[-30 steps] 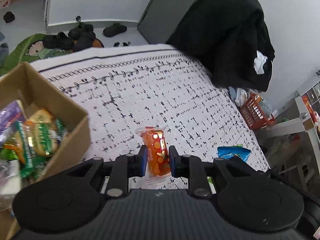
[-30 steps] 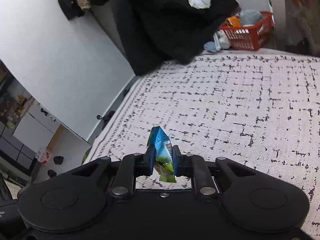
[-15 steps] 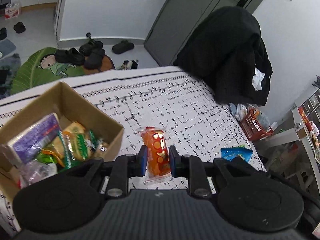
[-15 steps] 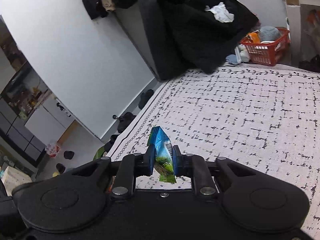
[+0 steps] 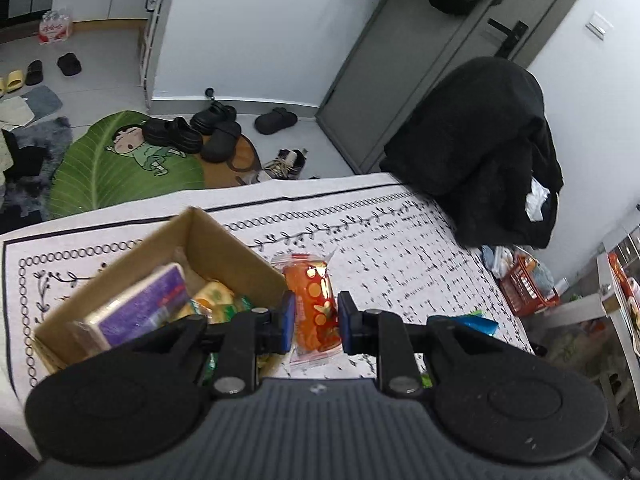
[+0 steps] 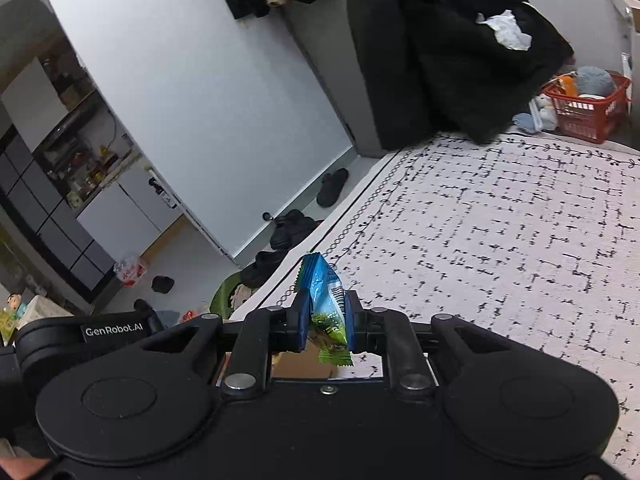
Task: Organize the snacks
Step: 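Lift both packets and carry them over the cardboard box, then open both tools to drop the packets into the box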
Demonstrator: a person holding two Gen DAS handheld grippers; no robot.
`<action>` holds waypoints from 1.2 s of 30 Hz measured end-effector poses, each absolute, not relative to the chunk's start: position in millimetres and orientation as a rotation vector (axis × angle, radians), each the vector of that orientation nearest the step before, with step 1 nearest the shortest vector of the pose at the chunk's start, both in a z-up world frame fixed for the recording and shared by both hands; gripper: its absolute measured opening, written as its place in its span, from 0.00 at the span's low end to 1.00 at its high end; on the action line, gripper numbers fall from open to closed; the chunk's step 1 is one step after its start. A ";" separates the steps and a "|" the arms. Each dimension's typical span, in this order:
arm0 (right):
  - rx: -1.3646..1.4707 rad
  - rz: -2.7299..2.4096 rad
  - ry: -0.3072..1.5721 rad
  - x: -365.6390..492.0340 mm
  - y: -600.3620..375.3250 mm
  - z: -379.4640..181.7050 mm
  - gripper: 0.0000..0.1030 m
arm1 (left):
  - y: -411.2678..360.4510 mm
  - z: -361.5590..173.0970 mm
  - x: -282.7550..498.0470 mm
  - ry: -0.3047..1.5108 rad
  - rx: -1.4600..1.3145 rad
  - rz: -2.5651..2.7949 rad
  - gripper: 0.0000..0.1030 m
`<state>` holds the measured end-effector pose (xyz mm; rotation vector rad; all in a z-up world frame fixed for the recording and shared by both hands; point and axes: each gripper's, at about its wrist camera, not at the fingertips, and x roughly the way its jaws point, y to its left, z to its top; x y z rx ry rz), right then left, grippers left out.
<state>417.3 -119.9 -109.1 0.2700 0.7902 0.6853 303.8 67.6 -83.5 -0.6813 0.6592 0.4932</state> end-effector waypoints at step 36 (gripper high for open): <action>0.105 0.752 0.861 404.1 -16.1 -138.7 0.17 | 177.0 -135.6 311.5 0.711 -0.858 0.539 0.26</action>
